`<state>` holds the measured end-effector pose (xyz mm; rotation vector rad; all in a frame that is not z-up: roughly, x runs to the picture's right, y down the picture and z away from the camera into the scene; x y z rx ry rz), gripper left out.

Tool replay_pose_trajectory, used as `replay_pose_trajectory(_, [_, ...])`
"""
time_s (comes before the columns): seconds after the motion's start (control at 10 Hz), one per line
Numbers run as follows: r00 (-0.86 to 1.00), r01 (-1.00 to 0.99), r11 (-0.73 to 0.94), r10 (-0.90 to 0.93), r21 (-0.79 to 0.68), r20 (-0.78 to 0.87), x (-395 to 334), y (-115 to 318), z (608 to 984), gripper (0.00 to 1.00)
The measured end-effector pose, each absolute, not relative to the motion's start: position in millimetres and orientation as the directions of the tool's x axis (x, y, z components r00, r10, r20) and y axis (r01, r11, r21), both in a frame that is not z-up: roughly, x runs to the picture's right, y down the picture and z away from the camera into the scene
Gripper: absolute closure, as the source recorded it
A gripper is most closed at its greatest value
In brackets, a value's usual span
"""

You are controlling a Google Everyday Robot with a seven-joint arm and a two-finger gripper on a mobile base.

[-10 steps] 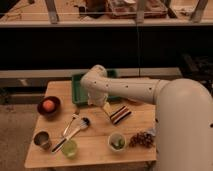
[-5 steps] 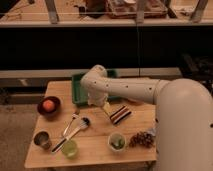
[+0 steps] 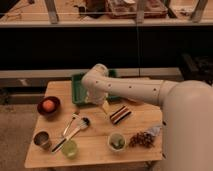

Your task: Place apple in metal cup

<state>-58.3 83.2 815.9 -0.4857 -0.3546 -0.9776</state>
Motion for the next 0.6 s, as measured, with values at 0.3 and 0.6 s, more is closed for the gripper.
replay_pose_trajectory(0.3, [0.423,0.890,0.449,-0.742,-0.083,0.521,-123.4,63.2,804.1,0.20])
replay_pose_trajectory(0.6, [0.322,0.916,0.401,-0.783,0.035,0.532,-177.6,39.9,805.1,0.20])
